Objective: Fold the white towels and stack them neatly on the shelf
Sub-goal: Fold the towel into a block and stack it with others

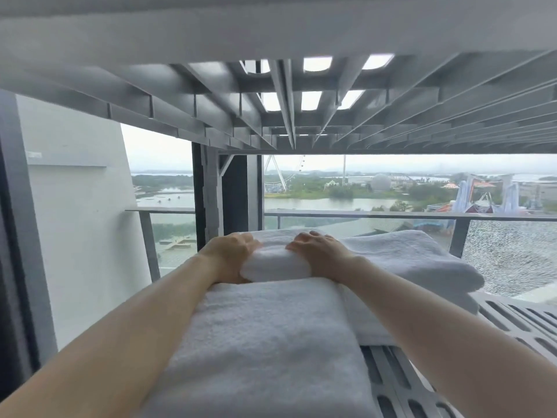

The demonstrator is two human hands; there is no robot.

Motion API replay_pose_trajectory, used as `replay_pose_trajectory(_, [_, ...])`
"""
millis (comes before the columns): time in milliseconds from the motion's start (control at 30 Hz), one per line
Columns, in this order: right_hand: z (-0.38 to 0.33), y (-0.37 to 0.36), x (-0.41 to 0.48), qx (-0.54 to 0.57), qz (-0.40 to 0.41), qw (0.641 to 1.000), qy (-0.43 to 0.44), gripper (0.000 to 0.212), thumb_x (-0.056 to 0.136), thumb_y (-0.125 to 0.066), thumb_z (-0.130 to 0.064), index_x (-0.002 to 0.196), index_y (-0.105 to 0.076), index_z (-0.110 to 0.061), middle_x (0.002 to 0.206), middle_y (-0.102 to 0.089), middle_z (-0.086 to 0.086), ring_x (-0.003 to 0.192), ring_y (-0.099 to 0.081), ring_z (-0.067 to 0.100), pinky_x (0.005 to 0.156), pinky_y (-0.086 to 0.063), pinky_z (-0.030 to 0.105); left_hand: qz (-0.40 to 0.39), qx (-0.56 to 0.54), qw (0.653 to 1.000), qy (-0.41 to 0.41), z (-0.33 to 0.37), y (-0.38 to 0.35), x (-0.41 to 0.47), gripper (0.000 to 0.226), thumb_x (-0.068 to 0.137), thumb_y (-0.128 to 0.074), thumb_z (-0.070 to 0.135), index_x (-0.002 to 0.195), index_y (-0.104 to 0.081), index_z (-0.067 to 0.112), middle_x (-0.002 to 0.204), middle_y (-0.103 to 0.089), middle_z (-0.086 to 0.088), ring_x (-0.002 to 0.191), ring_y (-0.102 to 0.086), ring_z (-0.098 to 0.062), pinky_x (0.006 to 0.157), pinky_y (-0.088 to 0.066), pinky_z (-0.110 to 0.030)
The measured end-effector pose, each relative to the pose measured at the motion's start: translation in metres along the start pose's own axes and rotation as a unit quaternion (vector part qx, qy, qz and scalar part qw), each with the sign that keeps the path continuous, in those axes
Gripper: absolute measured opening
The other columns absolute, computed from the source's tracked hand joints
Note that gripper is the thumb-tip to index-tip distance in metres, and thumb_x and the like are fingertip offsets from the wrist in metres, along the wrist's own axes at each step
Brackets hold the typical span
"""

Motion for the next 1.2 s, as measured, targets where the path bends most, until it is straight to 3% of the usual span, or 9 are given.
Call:
replay_pose_trajectory(133, [0.002, 0.010, -0.004, 0.017, 0.055, 0.998, -0.012, 0.063, 0.071, -0.070, -0.041, 0.128, -0.048, -0.026, 0.130, -0.049, -0.001, 0.120, -0.041, 0.022, 0.102, -0.033, 0.035, 0.047, 0.026, 0.998, 0.012, -0.002, 0.007, 0.003, 0.051, 0.075, -0.060, 0.035, 0.124, -0.048, 0.028, 0.107, -0.047, 0.003, 0.098, -0.049, -0.016, 0.081, -0.051, -0.034])
replay_pose_trajectory(267, [-0.002, -0.001, -0.006, 0.004, 0.006, 1.000, 0.000, 0.055, 0.083, -0.062, -0.033, 0.134, -0.042, -0.028, 0.137, -0.044, 0.000, 0.124, -0.036, 0.023, 0.102, -0.030, 0.038, -0.012, -0.031, 0.999, 0.001, -0.002, -0.001, 0.002, 0.059, 0.070, -0.066, 0.051, 0.121, -0.043, 0.034, 0.116, -0.046, 0.009, 0.106, -0.047, -0.011, 0.085, -0.048, -0.032])
replay_pose_trajectory(400, [0.004, 0.000, -0.009, 0.035, -0.006, 0.999, -0.026, 0.053, 0.085, -0.059, -0.031, 0.135, -0.040, -0.033, 0.140, -0.040, -0.004, 0.128, -0.031, 0.021, 0.101, -0.025, 0.044, 0.004, -0.062, 0.998, -0.012, 0.010, 0.007, 0.005, 0.057, 0.072, -0.069, 0.049, 0.119, -0.042, 0.033, 0.121, -0.049, 0.011, 0.107, -0.049, -0.010, 0.077, -0.043, -0.024])
replay_pose_trajectory(600, [0.004, 0.004, -0.013, 0.075, 0.007, 0.997, -0.024, 0.056, 0.077, -0.067, -0.032, 0.130, -0.048, -0.028, 0.131, -0.051, 0.001, 0.119, -0.048, 0.023, 0.099, -0.040, 0.038, 0.015, -0.068, 0.997, -0.015, 0.016, 0.021, 0.005, 0.053, 0.074, -0.067, 0.042, 0.120, -0.045, 0.028, 0.117, -0.054, 0.008, 0.094, -0.051, -0.010, 0.074, -0.041, -0.021])
replay_pose_trajectory(800, [0.017, 0.021, -0.020, 0.053, 0.081, 0.993, -0.062, 0.061, 0.069, -0.071, -0.043, 0.126, -0.050, -0.038, 0.128, -0.057, -0.004, 0.115, -0.052, 0.022, 0.090, -0.042, 0.032, 0.024, -0.073, 0.997, -0.007, 0.013, 0.033, -0.001, 0.052, 0.074, -0.068, 0.044, 0.119, -0.046, 0.029, 0.110, -0.056, 0.006, 0.085, -0.048, -0.009, 0.070, -0.040, -0.020])
replay_pose_trajectory(900, [0.010, 0.009, -0.021, 0.044, 0.046, 0.997, -0.043, 0.054, 0.075, -0.066, -0.046, 0.126, -0.049, -0.040, 0.127, -0.058, -0.004, 0.113, -0.053, 0.022, 0.090, -0.045, 0.036, -0.019, -0.075, 0.997, -0.002, 0.018, 0.020, -0.003, 0.051, 0.076, -0.069, 0.041, 0.119, -0.045, 0.029, 0.115, -0.054, 0.008, 0.090, -0.048, -0.009, 0.072, -0.041, -0.019])
replay_pose_trajectory(1000, [0.011, 0.005, -0.021, 0.056, 0.018, 0.998, -0.026, 0.053, 0.079, -0.063, -0.037, 0.129, -0.045, -0.040, 0.131, -0.055, -0.005, 0.116, -0.051, 0.021, 0.094, -0.044, 0.039, -0.028, -0.088, 0.996, 0.003, 0.022, 0.013, -0.003, 0.051, 0.077, -0.069, 0.032, 0.121, -0.043, 0.029, 0.119, -0.052, 0.007, 0.098, -0.049, -0.010, 0.076, -0.044, -0.021])
replay_pose_trajectory(1200, [0.008, -0.004, -0.025, 0.010, -0.085, 0.996, 0.014, 0.083, 0.076, -0.069, -0.019, 0.144, -0.023, -0.031, 0.149, -0.030, -0.005, 0.134, -0.029, 0.018, 0.111, -0.027, 0.039, -0.026, -0.066, 0.997, 0.000, 0.026, 0.010, -0.002, 0.053, 0.080, -0.064, 0.023, 0.125, -0.038, 0.030, 0.126, -0.046, 0.009, 0.111, -0.048, -0.014, 0.081, -0.048, -0.028])
Point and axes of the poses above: each hand's wrist, its own x-axis towards the middle knuckle, its own y-axis out of the back of the hand, z = x × y, the point moved 7 cm from there along x, towards the middle knuckle
